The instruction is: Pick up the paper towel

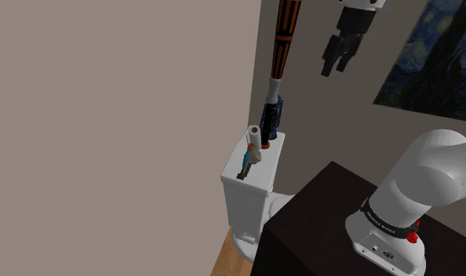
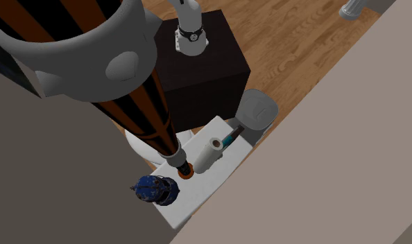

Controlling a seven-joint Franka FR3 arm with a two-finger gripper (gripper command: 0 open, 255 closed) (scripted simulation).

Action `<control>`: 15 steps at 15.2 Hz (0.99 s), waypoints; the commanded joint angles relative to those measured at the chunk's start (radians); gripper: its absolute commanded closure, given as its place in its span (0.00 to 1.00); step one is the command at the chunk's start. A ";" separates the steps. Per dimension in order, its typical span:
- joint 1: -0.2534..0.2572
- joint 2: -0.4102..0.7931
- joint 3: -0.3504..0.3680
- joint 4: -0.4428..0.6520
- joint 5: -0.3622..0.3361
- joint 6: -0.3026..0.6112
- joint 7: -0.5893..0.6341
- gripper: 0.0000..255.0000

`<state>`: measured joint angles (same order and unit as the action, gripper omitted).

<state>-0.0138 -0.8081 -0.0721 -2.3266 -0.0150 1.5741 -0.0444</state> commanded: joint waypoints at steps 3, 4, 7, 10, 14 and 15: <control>0.004 0.030 0.012 -0.040 -0.017 0.072 -0.003 0.00; 0.005 0.048 0.018 -0.058 -0.025 0.109 -0.004 0.00; 0.008 0.109 0.035 -0.104 -0.053 0.219 -0.004 0.00; 0.009 0.184 0.052 -0.138 -0.085 0.331 0.000 0.00; 0.003 0.303 0.074 -0.162 -0.137 0.476 0.017 0.00; 0.001 0.336 0.080 -0.165 -0.152 0.512 0.023 0.00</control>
<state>-0.0114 -0.5026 0.0009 -2.4852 -0.1524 2.0467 -0.0277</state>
